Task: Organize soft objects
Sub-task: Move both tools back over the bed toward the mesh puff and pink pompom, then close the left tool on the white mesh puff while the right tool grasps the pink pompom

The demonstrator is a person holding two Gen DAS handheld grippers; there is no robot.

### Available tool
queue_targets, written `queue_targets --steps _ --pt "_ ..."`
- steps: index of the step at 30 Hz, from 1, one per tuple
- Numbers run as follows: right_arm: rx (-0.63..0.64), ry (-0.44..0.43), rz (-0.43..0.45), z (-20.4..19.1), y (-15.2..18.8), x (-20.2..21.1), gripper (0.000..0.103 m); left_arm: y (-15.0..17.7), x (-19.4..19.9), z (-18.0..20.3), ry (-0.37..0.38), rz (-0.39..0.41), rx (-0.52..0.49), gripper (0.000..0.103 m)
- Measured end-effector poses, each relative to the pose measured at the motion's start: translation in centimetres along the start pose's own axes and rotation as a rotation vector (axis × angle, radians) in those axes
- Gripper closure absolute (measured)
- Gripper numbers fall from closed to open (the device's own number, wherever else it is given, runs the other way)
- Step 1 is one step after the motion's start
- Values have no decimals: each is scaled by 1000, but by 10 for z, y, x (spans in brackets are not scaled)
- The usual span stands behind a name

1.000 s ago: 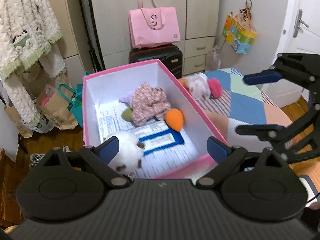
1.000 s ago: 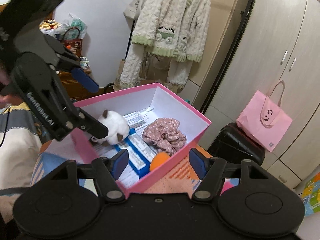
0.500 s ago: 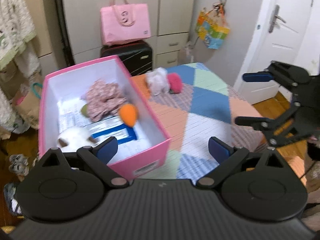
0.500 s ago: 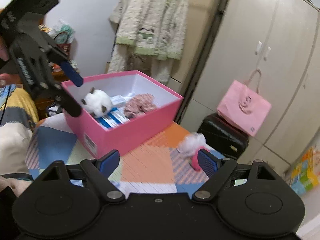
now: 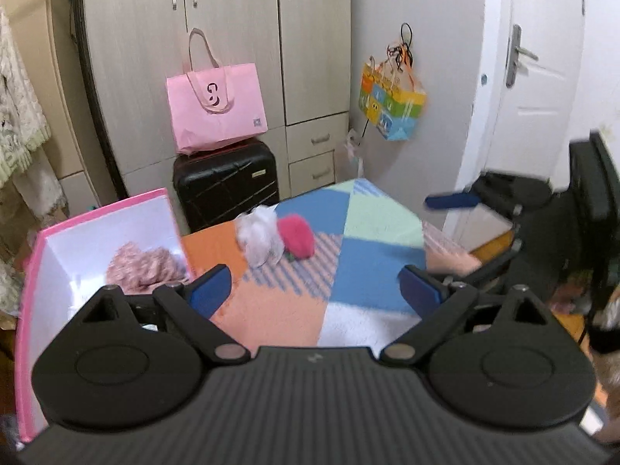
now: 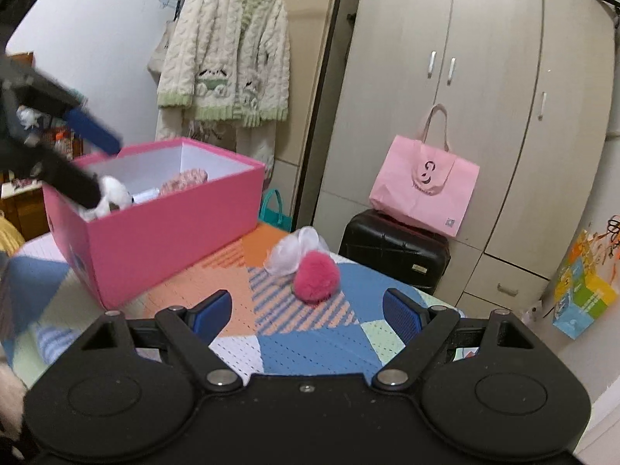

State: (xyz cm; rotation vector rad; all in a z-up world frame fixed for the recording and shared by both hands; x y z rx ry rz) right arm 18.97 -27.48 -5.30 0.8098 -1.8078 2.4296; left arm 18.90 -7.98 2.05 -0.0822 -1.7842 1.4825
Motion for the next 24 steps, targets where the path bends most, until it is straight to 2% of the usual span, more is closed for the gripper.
queue_targets --steps 2,4,8,13,19,21,24 --pt "23 -16 -13 1 3 -9 15 -6 -15 2 -15 17 35 17" --pt "35 -42 -20 2 4 -20 15 -10 -30 3 -64 44 60 19" --pt "44 -89 -17 7 2 -49 16 -13 -66 -2 -110 29 149 26" --pt "-74 -166 -57 22 2 -81 20 -17 -111 -14 -119 1 297 32" --pt "-194 -186 -110 42 9 -119 34 -15 -165 -32 -177 -21 414 38" --pt "-203 -193 -110 47 10 -130 36 -13 -178 -41 -213 -8 457 39" --pt "-219 -214 -104 52 10 -145 36 -13 -192 -48 -301 34 468 39"
Point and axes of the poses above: each gripper's, at about its wrist camera, not at the fingertips, and x roughly against the way its jaws point, z to its right, y to its underside, the point moved 4 cm from there along -x, roughly the way its jaws point, and after that the axes turned 4 degrees about z, right-handed, at the moved point
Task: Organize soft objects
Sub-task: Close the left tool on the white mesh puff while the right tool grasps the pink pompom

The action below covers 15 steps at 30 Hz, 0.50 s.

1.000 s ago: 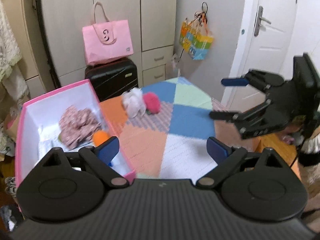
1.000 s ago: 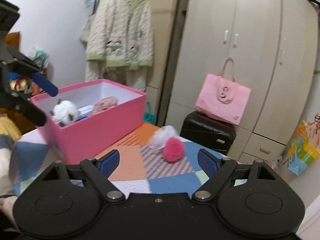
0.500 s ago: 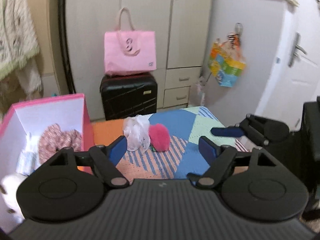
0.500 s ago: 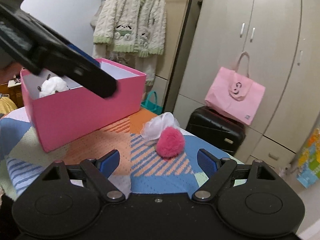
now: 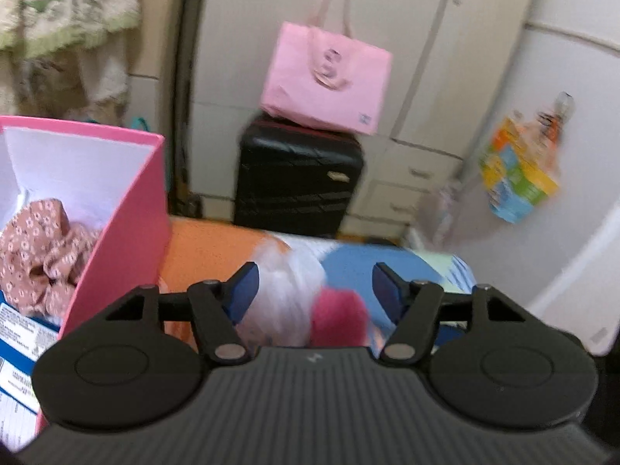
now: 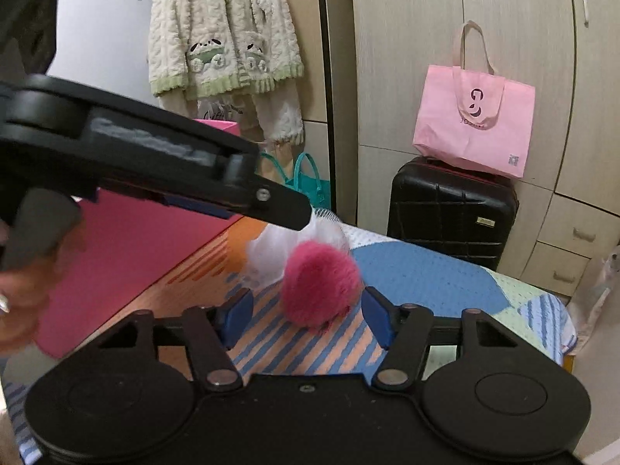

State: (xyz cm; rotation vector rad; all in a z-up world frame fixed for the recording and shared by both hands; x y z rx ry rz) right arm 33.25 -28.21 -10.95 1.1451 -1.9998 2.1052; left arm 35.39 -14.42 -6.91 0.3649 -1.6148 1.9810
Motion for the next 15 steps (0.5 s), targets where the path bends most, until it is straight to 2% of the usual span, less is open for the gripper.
queue_targets --steps 2,7,11,14,15 --pt "-4 -16 -10 3 -1 -10 36 0 -9 -2 -21 17 18 39" --pt "-45 -17 -73 8 0 -34 36 9 -37 -11 -69 -12 67 39" --pt "-45 -27 -64 14 2 -43 36 15 -48 -20 -88 -24 86 39" --pt "-58 -74 -74 18 6 -45 57 19 -54 -27 -89 -48 119 39" --pt "-60 -78 -69 19 7 -43 57 20 -55 -29 -88 -51 134 39"
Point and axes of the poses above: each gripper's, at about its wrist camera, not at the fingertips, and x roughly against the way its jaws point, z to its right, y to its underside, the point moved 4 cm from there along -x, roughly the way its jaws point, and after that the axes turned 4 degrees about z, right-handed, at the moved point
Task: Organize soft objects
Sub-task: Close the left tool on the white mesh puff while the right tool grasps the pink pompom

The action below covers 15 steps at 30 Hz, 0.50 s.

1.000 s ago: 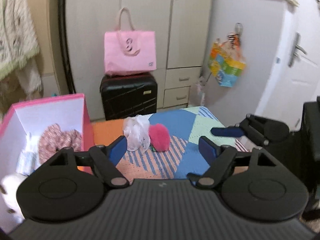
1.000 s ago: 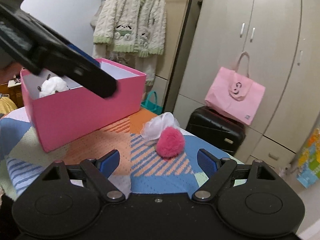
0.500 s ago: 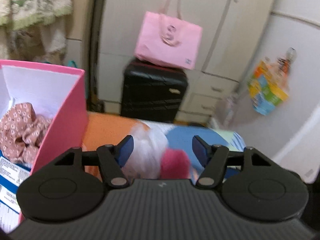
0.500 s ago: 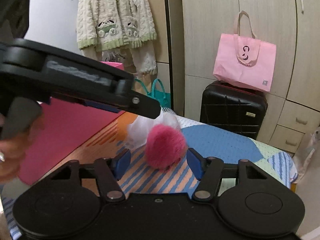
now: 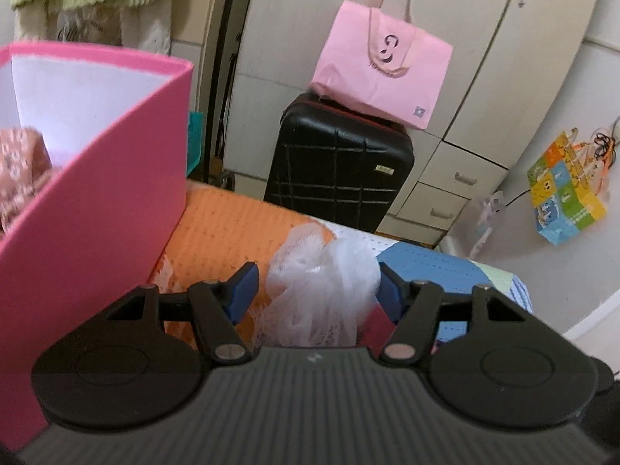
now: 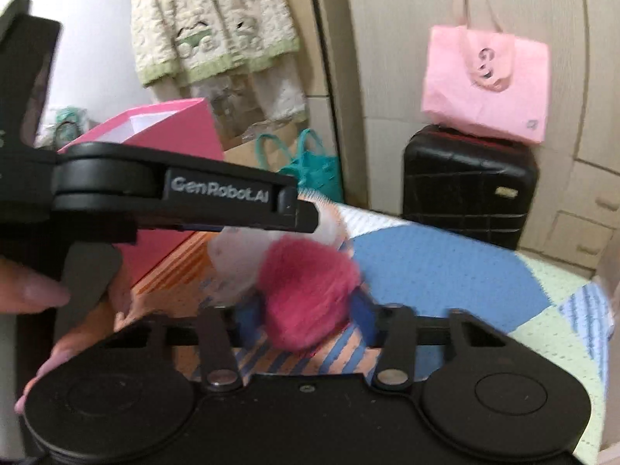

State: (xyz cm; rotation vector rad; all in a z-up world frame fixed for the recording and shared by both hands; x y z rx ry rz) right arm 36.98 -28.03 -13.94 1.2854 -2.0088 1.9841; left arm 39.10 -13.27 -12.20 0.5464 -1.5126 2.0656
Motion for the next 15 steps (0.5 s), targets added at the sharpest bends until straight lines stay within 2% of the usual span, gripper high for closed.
queue_targets --steps 4,6,10,15 --pt "14 17 11 2 3 6 59 0 -6 -2 1 -6 39 42" --pt "31 36 13 2 5 8 59 3 -10 -2 -13 -14 32 47" --pt "32 51 19 2 7 15 60 8 -11 -3 -29 -4 1 64" --pt "35 62 24 1 7 17 60 8 -6 1 -33 3 -32 70"
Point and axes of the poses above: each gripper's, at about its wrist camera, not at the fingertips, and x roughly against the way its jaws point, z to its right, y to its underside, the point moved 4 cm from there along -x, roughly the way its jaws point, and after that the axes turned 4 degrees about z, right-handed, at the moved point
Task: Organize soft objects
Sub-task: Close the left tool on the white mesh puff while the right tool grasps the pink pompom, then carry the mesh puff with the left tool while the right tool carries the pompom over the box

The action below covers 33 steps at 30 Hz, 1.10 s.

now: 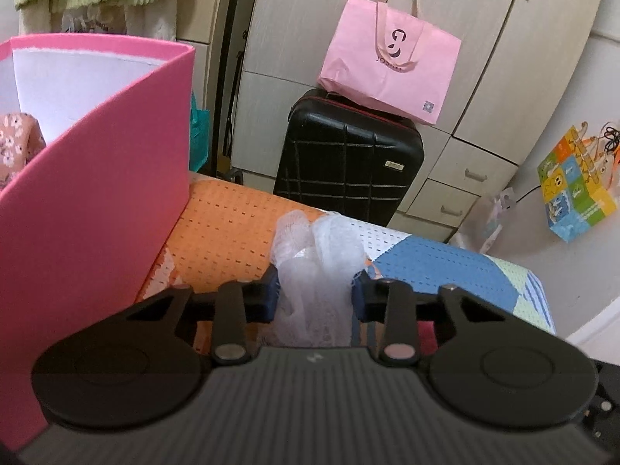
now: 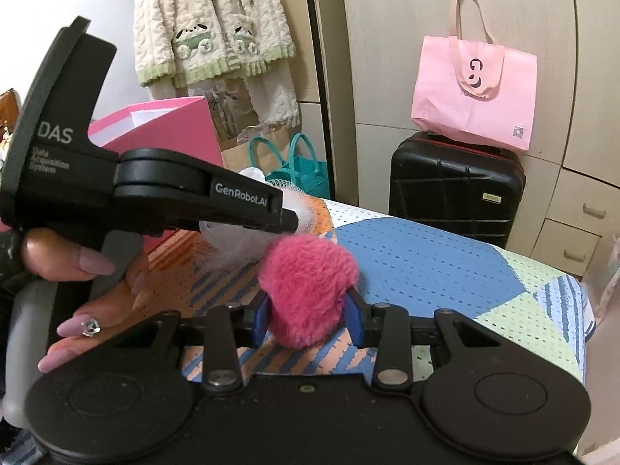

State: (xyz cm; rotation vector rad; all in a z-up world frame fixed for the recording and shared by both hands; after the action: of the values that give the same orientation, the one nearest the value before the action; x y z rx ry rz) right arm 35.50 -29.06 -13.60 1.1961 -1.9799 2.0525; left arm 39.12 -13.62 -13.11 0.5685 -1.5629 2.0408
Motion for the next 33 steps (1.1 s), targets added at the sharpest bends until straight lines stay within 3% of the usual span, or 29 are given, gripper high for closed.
queue_targets --steps 6,13,16,19,33 --pt "-17 9 3 -5 -1 8 60 3 15 -1 3 -6 -23 71" --pt "-19 59 -36 -12 1 22 60 14 37 5 76 -36 -47 71" --pt "-35 73 -54 -14 6 30 60 22 49 8 141 -44 -73 71" --pt "-49 36 -23 -18 14 43 60 33 62 11 178 -57 -105 71" --pt "-108 69 25 -48 42 92 60 59 119 10 309 -80 -204 71"
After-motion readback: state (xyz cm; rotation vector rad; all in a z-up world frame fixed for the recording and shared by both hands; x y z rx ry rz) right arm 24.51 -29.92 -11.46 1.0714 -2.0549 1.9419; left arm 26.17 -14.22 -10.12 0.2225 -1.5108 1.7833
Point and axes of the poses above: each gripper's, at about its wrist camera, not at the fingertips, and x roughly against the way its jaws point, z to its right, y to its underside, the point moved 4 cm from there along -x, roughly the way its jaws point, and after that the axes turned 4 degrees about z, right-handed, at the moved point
